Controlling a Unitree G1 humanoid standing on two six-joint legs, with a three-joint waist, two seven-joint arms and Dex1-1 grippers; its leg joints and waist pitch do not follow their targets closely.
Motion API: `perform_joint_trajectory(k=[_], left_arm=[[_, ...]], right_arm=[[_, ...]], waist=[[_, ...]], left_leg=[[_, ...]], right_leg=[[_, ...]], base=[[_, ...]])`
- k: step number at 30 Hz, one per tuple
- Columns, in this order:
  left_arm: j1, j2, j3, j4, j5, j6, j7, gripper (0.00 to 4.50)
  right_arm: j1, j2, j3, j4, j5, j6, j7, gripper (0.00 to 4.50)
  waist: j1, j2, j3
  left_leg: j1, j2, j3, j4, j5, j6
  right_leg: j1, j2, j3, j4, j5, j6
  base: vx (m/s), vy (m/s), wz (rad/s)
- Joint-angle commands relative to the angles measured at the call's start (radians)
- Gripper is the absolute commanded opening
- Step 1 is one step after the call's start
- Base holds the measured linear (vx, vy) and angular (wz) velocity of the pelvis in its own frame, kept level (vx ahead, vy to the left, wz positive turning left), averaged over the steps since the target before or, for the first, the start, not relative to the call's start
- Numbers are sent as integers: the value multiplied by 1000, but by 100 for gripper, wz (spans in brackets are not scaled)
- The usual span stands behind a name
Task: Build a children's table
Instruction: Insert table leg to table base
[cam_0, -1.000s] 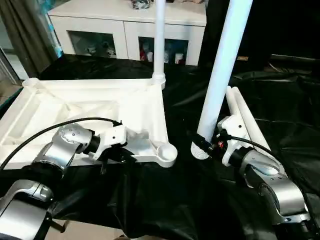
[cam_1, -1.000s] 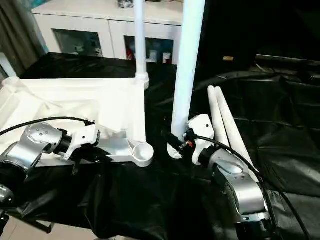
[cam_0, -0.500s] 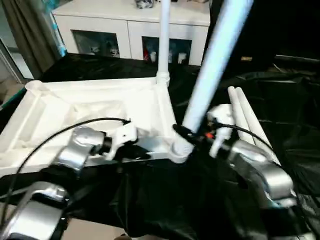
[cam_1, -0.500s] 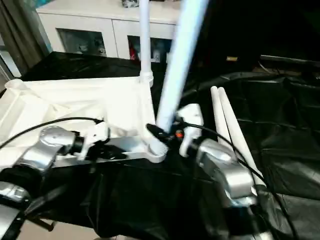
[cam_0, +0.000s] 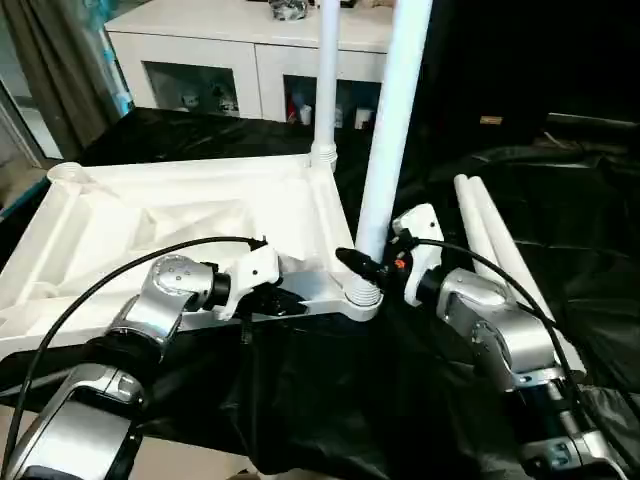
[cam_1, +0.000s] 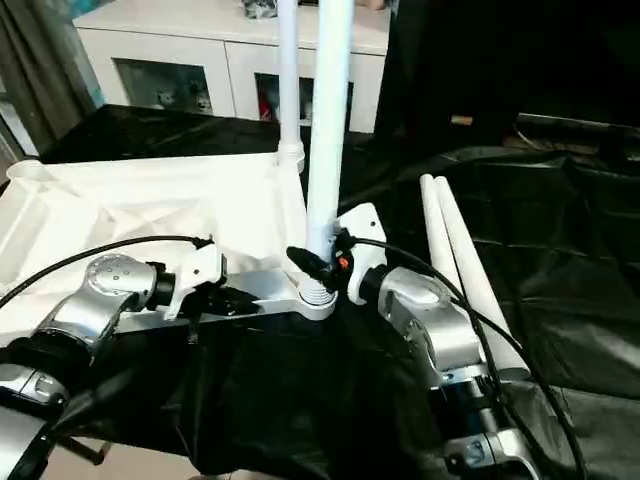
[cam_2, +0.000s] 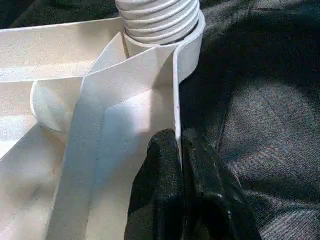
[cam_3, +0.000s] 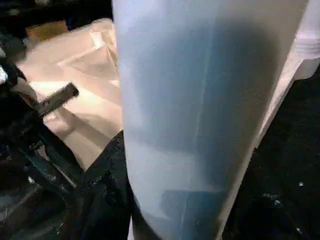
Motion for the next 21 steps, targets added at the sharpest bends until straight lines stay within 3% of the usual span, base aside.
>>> perform_joint_trajectory(k=[1, 6, 7, 9, 15, 17, 21], left_arm=[[4, 4, -41, 15, 43, 15, -17, 0], [-7, 1, -37, 12, 35, 21, -34, 0], [-11, 0, -35, 13, 36, 20, -35, 0], [-17, -1, -33, 17, 36, 18, -35, 0], [-34, -11, -18, 29, 30, 13, -17, 0], [-42, -14, -10, 38, 31, 8, -4, 0], [-53, -16, -8, 50, 37, 0, 9, 0]], right_arm=[[10, -6, 24, 41, -16, 22, 21, 188], [6, 8, 2, 83, 9, 32, 30, 188], [8, 11, -4, 91, 10, 26, 28, 188], [15, 18, -25, 104, 24, 17, 24, 188], [49, 45, -95, 129, 79, -10, 18, 188], [82, 64, -120, 144, 97, -40, 17, 188], [147, 107, -164, 161, 120, -130, 2, 188]], waist=[[1, -5, -47], [0, -7, -50], [1, 2, -50], [0, -4, -50], [1, -2, -49], [2, 3, -49], [4, 2, -46]], left_leg=[[10, 33, -1, -83, -186, -13], [11, 32, -1, -83, -177, -12], [11, 32, -2, -83, -180, -14], [12, 33, -2, -85, -202, -20], [13, 35, -2, -88, -223, -22], [13, 36, -3, -89, -237, -23], [15, 38, -4, -96, -277, -26]], right_leg=[[33, -61, 39, -82, -35, -217], [33, -60, 38, -79, 12, -225], [33, -61, 38, -78, 14, -227], [33, -60, 38, -81, 3, -228], [31, -61, 39, -84, -14, -233], [29, -63, 39, -85, -16, -237], [27, -65, 39, -92, -63, -233]], base=[[0, 0, 0], [0, 0, 0], [0, 0, 0], [0, 0, 0], [0, 0, 0], [0, 0, 0], [0, 0, 0]])
